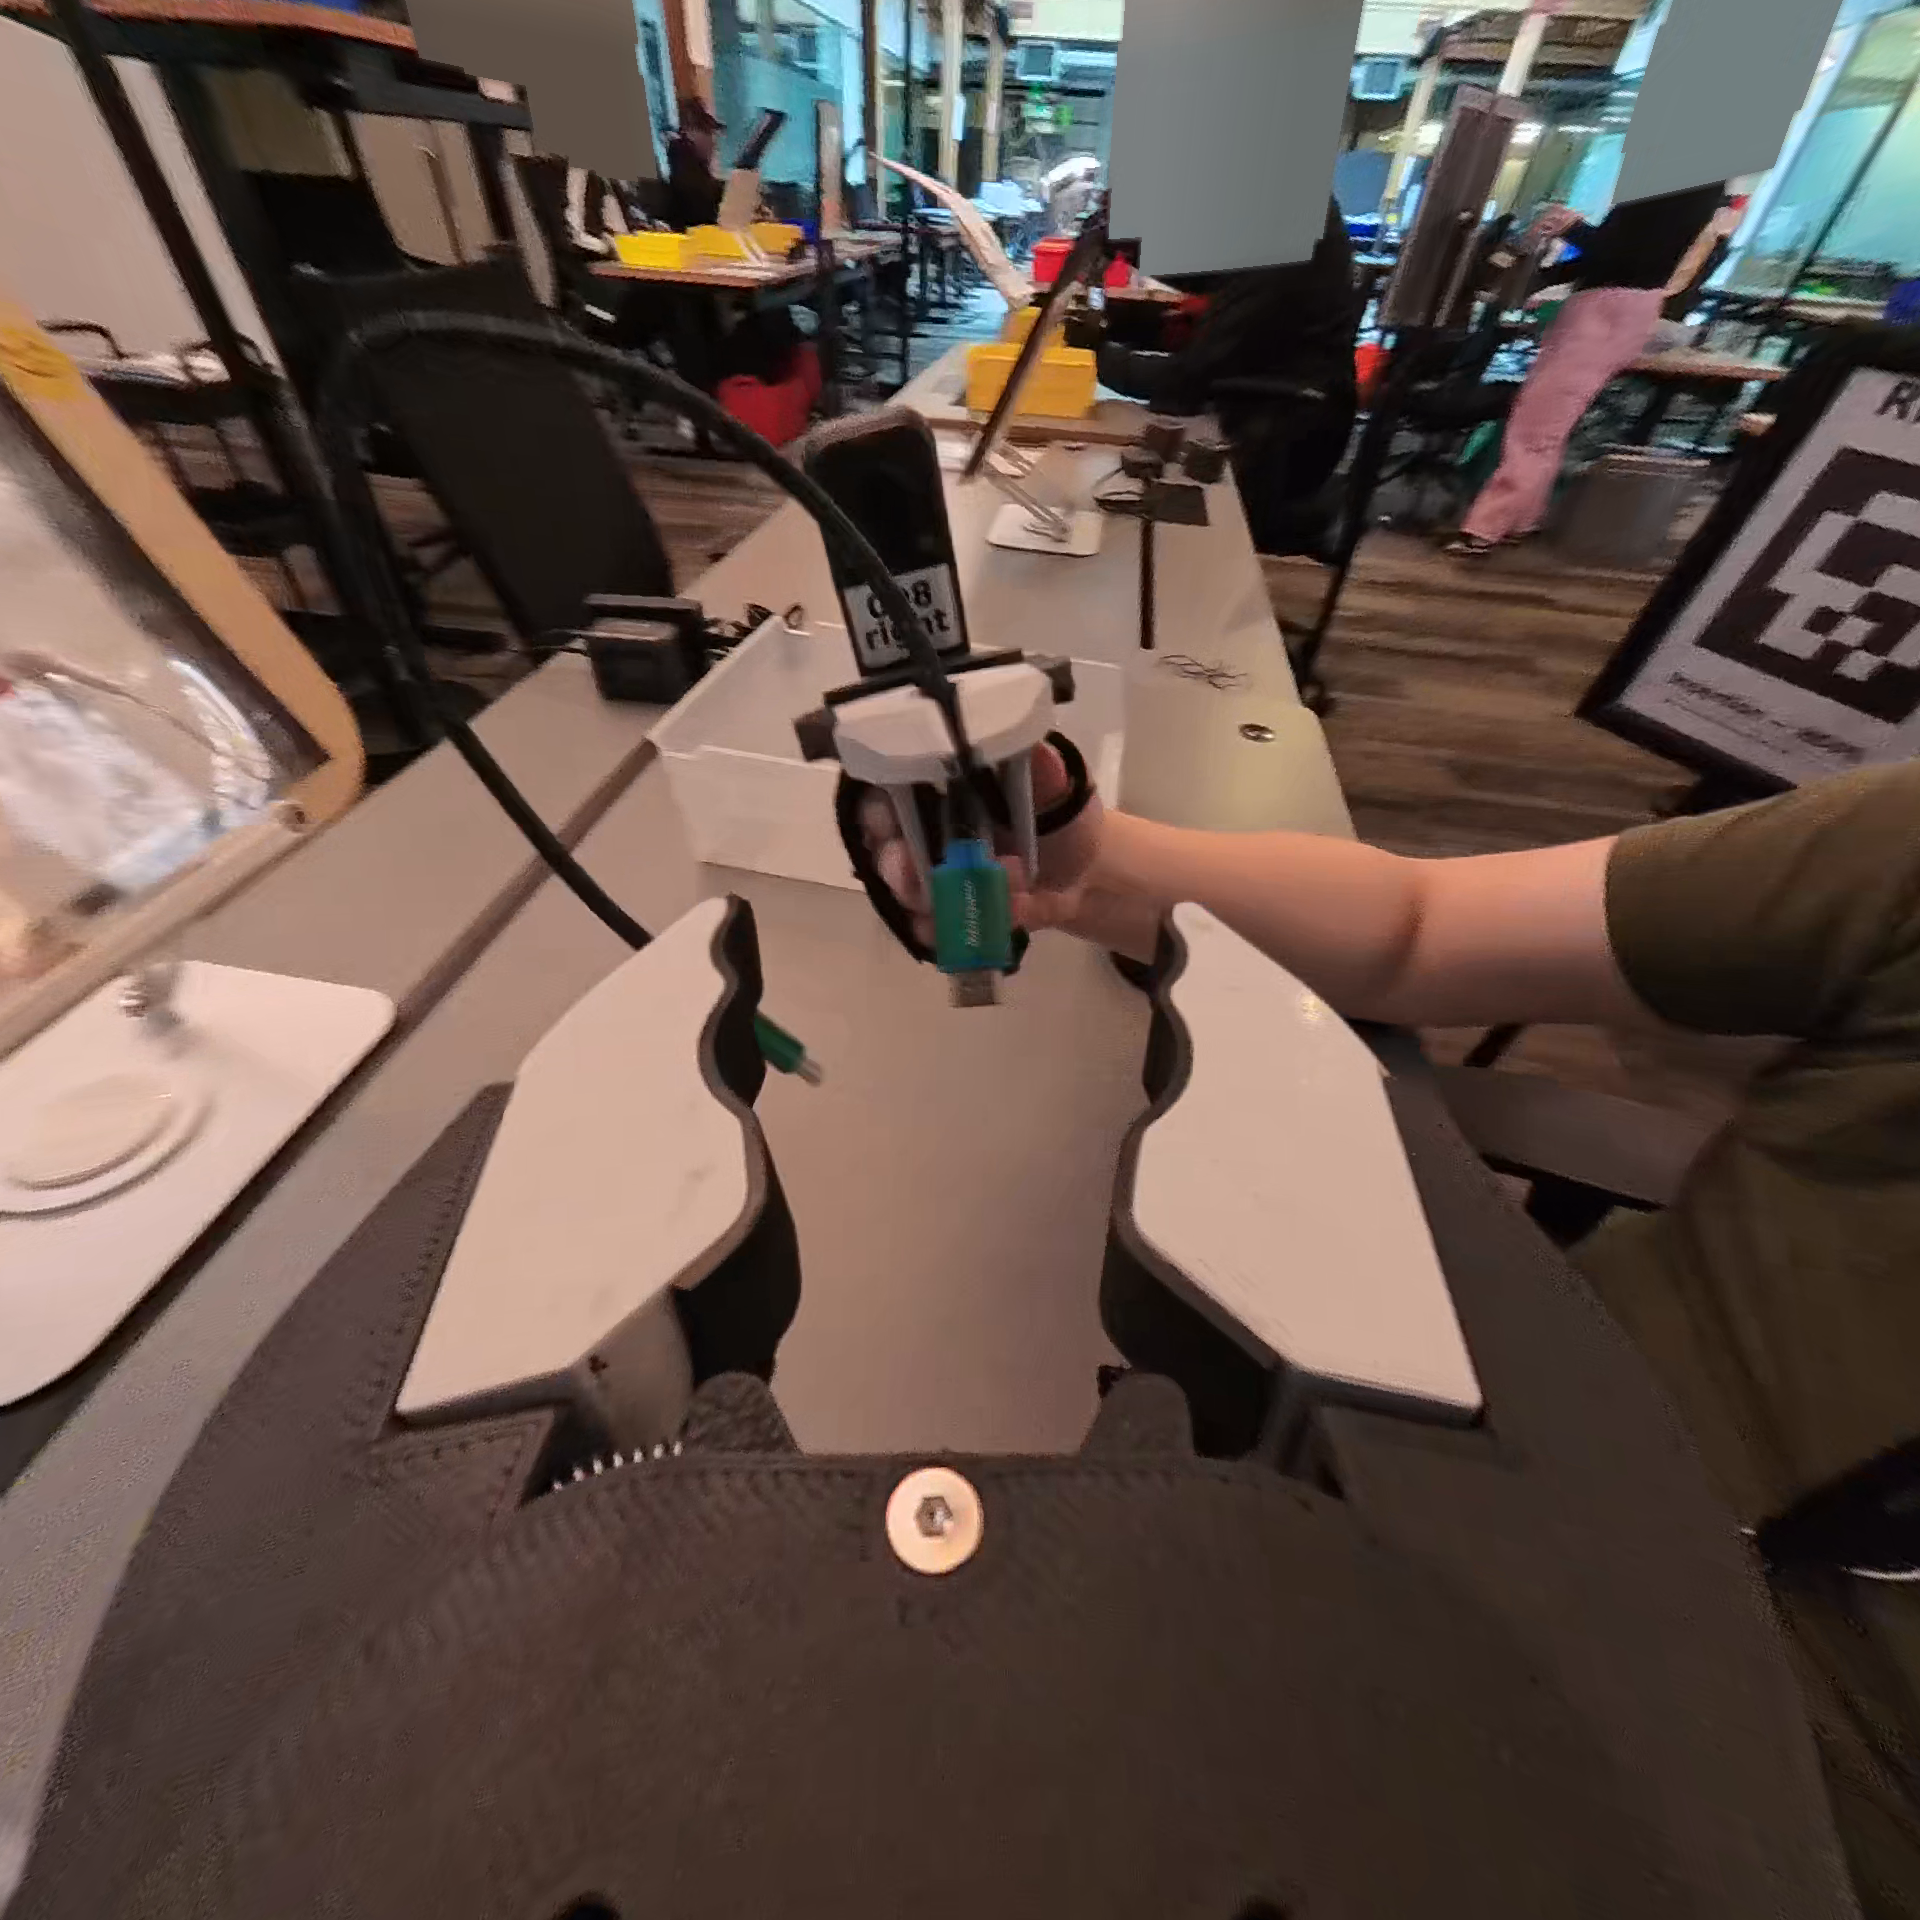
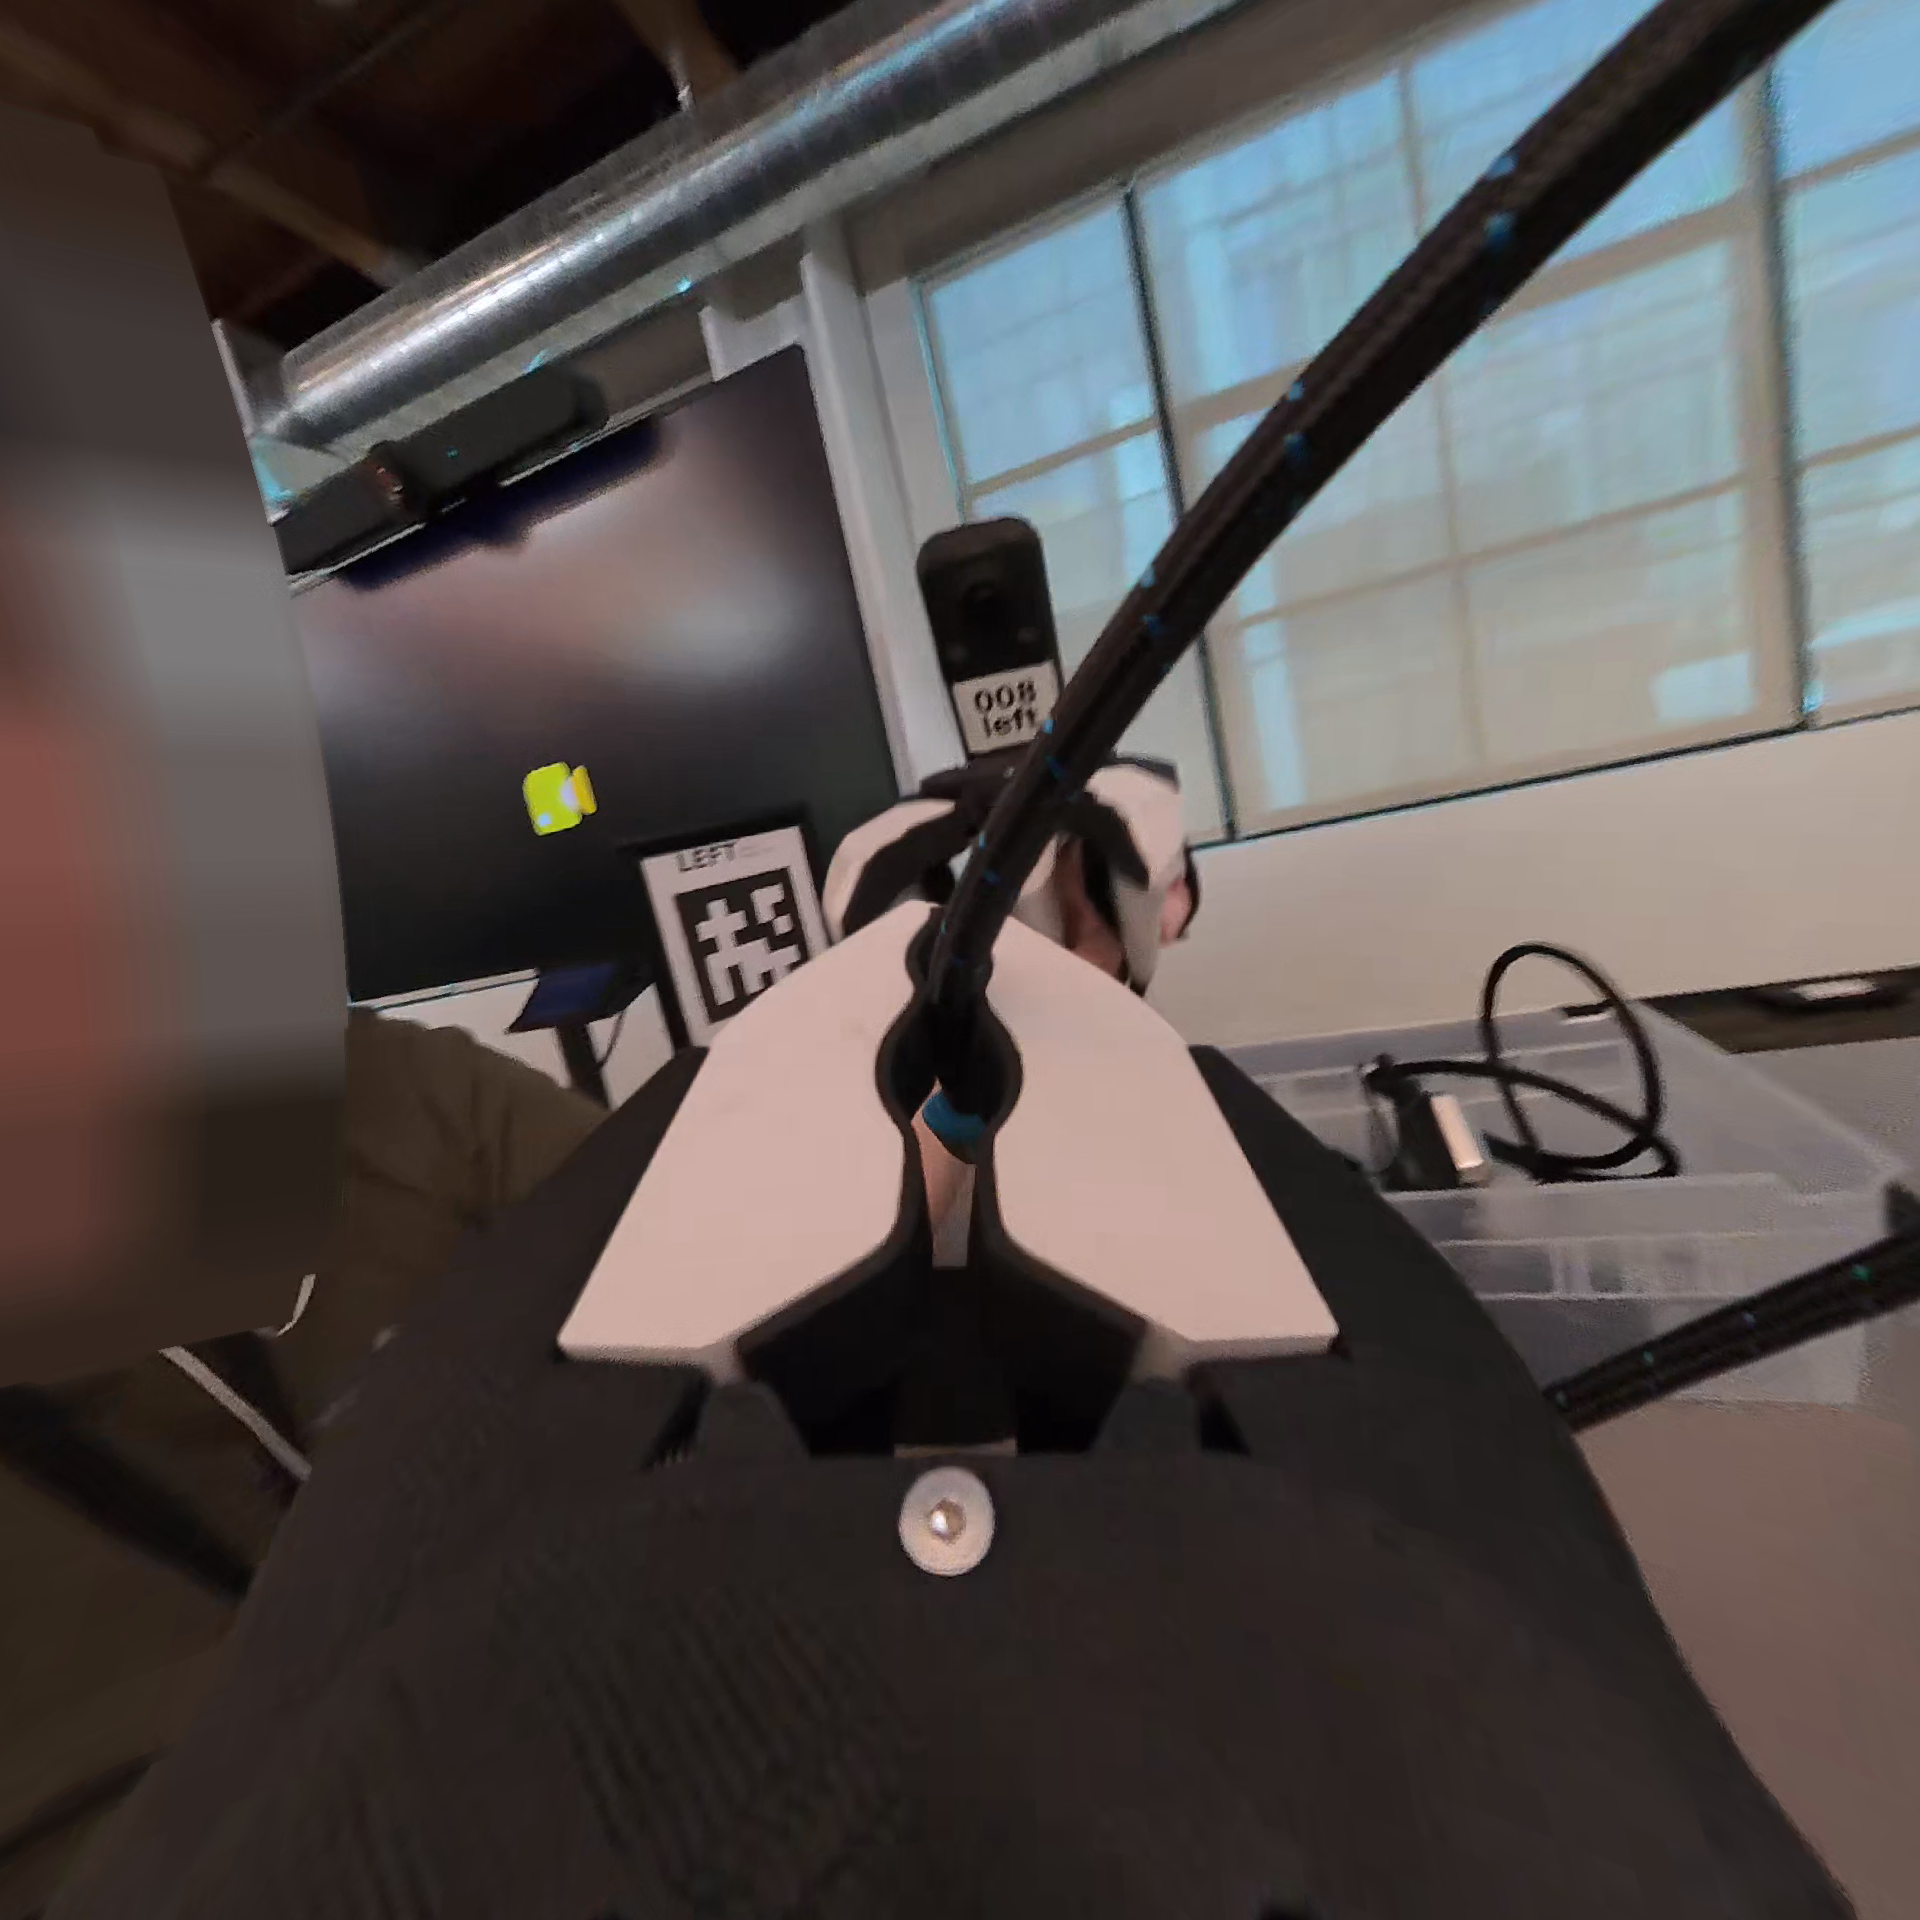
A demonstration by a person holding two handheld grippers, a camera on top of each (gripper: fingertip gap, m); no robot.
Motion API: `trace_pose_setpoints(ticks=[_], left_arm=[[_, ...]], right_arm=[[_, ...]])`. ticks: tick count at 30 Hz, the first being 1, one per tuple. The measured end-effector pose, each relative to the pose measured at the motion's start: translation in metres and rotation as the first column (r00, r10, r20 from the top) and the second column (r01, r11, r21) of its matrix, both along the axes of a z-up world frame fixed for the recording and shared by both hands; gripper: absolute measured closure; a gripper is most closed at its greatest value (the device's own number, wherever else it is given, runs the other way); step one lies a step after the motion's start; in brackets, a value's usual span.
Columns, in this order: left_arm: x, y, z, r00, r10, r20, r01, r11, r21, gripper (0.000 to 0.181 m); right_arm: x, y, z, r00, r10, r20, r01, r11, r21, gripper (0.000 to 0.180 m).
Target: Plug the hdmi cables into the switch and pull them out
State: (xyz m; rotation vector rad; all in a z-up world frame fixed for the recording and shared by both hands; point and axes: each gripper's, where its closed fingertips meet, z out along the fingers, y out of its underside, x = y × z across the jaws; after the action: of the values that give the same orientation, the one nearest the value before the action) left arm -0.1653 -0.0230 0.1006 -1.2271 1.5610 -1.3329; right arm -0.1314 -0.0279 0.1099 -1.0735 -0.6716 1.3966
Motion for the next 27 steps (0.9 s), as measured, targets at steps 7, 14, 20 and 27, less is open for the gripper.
trace_pose_setpoints(ticks=[7, 14, 20, 27], left_arm=[[0.038, -0.024, -0.018, 0.999, -0.027, 0.038, 0.02, 0.986, 0.167, 0.122], [0.056, -0.035, 0.004, 0.968, -0.004, 0.252, -0.017, 0.997, 0.08, 0.15], [0.056, -0.035, 0.005, 0.956, 0.009, 0.292, -0.056, 0.987, 0.152, 0.158], [0.038, -0.037, 0.01, 0.97, 0.009, 0.241, -0.103, 0.918, 0.382, 0.16]], right_arm=[[0.013, -0.011, 0.03, 0.977, -0.152, -0.152, 0.177, 0.969, 0.173, 0.179], [0.013, -0.031, 0.044, 0.969, -0.151, -0.197, 0.206, 0.934, 0.293, 0.176], [0.014, -0.034, 0.044, 0.97, -0.129, -0.206, 0.189, 0.933, 0.307, 0.176], [-0.002, -0.029, 0.017, 0.977, -0.211, 0.021, 0.185, 0.897, 0.402, 0.169]])
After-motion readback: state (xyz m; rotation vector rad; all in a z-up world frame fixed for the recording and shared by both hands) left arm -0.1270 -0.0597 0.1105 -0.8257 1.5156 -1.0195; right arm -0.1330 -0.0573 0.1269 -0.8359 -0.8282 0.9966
